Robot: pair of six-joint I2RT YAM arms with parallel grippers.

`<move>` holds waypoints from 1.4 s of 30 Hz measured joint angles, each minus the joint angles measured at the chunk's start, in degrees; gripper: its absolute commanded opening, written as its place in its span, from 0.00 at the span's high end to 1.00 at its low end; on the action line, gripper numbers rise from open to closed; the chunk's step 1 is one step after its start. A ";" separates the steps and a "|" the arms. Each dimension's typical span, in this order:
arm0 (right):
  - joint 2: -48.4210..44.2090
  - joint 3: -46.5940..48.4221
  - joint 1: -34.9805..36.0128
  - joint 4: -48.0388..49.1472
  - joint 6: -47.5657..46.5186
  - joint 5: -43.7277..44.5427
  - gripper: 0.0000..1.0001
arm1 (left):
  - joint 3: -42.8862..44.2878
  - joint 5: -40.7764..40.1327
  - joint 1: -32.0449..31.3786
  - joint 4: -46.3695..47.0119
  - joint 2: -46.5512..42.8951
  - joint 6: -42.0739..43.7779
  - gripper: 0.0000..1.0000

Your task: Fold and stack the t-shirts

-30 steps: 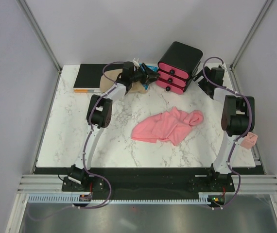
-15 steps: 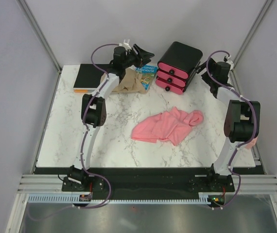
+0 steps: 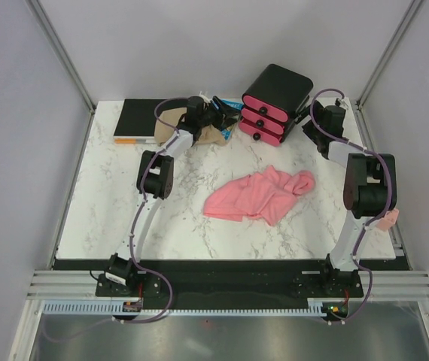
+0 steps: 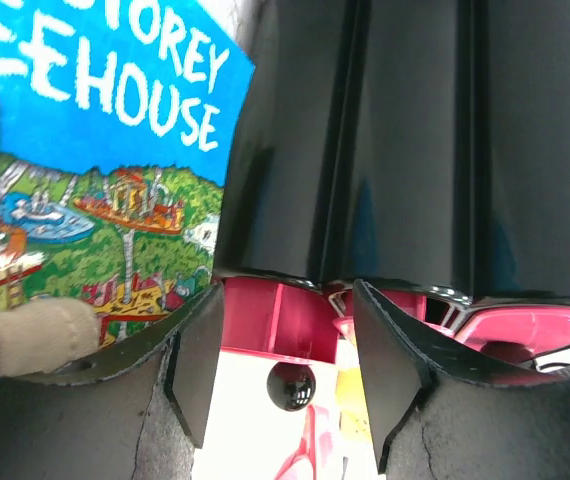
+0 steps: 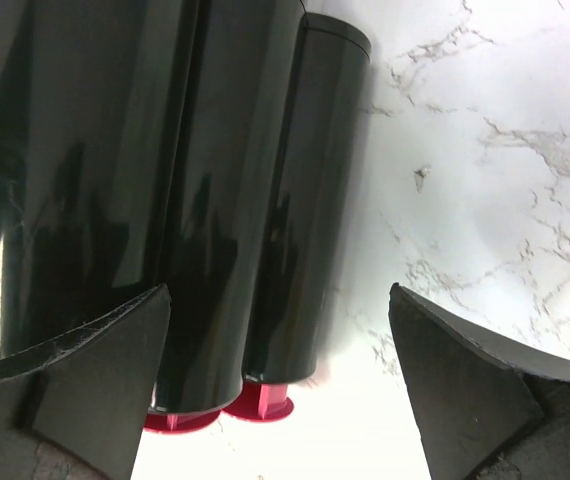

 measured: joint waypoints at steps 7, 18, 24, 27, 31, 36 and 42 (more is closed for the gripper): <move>2.47 0.00 0.13 5.64 1.95 0.09 0.03 | 1.92 -0.24 -0.07 0.11 1.05 -0.85 0.40; 3.48 -1.51 0.92 10.91 3.58 2.89 0.05 | 3.61 0.59 -0.37 0.33 2.45 -1.01 0.43; 3.13 -3.72 2.45 14.34 4.81 6.82 0.07 | 4.07 1.11 -0.46 0.35 2.80 -1.01 0.43; 2.91 -4.66 3.19 15.72 5.38 8.92 0.09 | 4.07 1.29 -0.46 0.39 2.86 -1.01 0.44; 2.23 -6.01 4.26 16.83 5.64 11.19 0.10 | 3.96 1.79 -0.46 0.42 2.86 -0.98 0.48; -0.17 -8.26 6.21 16.04 5.01 12.98 0.09 | 1.20 2.95 -0.48 3.02 2.36 -0.90 0.50; -4.48 -9.88 8.00 10.45 0.55 13.44 0.07 | -8.09 2.67 -0.48 4.68 -3.08 0.63 0.50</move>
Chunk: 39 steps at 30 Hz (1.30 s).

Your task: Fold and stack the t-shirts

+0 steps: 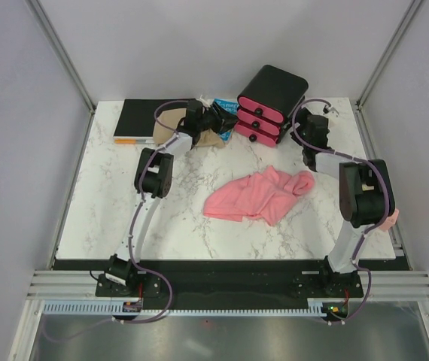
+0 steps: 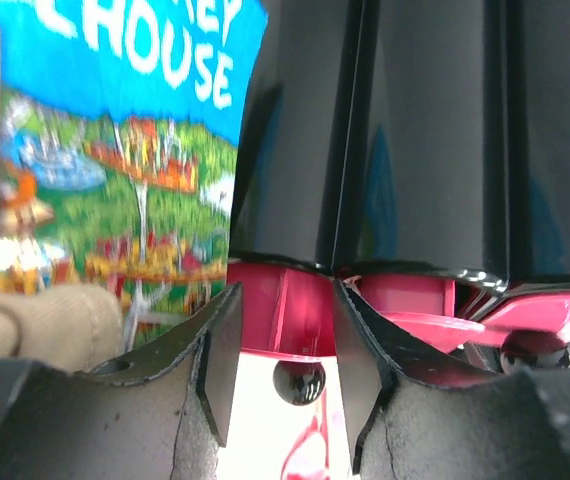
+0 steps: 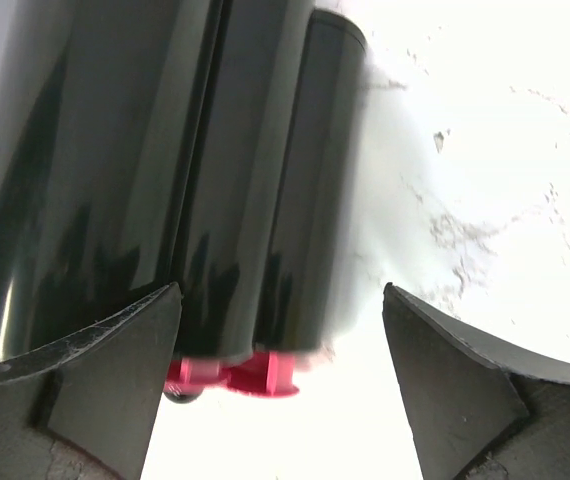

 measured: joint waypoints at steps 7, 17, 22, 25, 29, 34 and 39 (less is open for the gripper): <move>-4.42 0.11 3.43 -11.87 -7.82 -3.61 0.05 | -18.25 3.06 -0.83 -2.27 -12.17 4.52 0.50; -7.69 2.99 7.87 -28.15 -18.23 -6.34 0.05 | -28.11 5.11 -7.56 -17.44 -27.32 15.93 0.48; -8.33 8.48 7.61 -29.07 -21.70 -6.45 0.06 | -28.59 3.23 -3.34 -22.93 -34.42 19.06 0.44; -8.24 11.32 7.67 -29.64 -23.76 -6.80 0.08 | -29.86 0.57 -1.01 -25.31 -39.28 21.05 0.44; -6.40 16.46 7.69 -30.67 -26.73 -6.99 0.09 | -30.77 -2.73 0.37 -28.83 -44.37 23.67 0.44; -4.76 18.71 7.56 -34.10 -28.96 -8.17 0.14 | -32.13 -4.72 -0.04 -32.76 -46.36 26.60 0.44; -8.61 9.51 8.11 -35.39 -28.92 -9.92 0.72 | -36.87 -6.10 -0.17 -36.48 -48.35 28.37 0.45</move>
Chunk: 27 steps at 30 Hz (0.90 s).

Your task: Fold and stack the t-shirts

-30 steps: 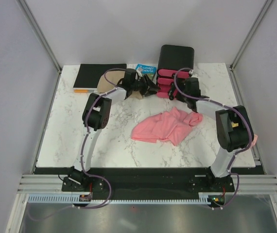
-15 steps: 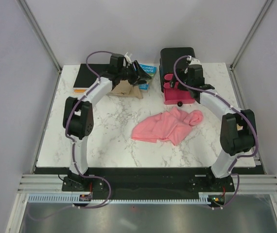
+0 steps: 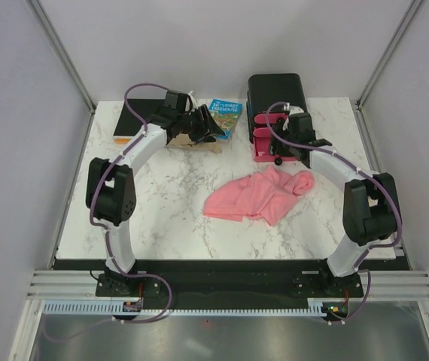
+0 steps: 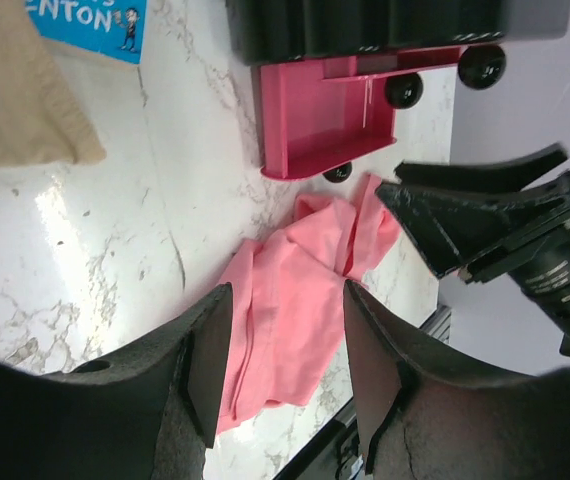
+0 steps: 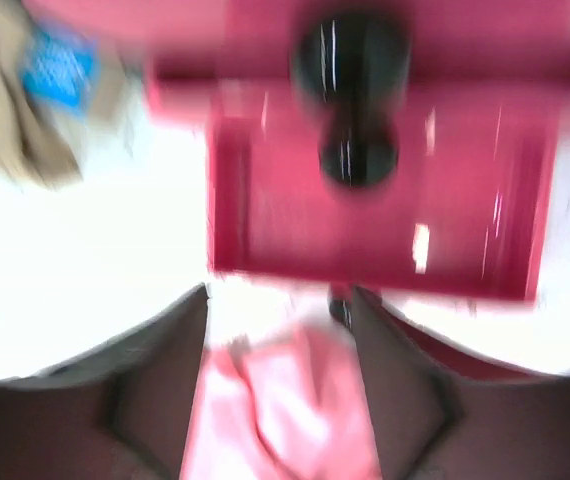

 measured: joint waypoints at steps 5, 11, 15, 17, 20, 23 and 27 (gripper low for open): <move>-6.47 -12.04 0.50 -1.33 0.83 -0.35 1.00 | -2.38 -0.26 0.33 -0.76 -1.14 0.70 0.45; -7.28 -17.70 0.52 3.43 1.11 1.25 1.00 | -5.73 -0.68 0.35 -1.44 -3.54 1.38 0.46; -5.68 -19.96 0.52 9.20 1.11 3.39 1.00 | -8.15 -1.16 0.35 -1.46 -5.97 2.19 0.46; -4.72 -21.07 0.50 11.56 1.16 4.57 1.00 | -9.51 -1.29 0.35 -1.49 -7.04 2.54 0.46; -3.23 -22.21 0.48 13.55 1.36 5.33 1.00 | -10.86 -1.42 0.35 -1.66 -7.87 3.06 0.46; -1.27 -21.90 0.48 14.93 1.77 5.64 1.00 | -11.43 -1.42 0.35 -1.79 -8.09 3.28 0.46; 3.28 -17.55 0.48 14.32 2.91 5.81 1.00 | -11.45 -1.31 0.35 -1.81 -8.31 3.26 0.47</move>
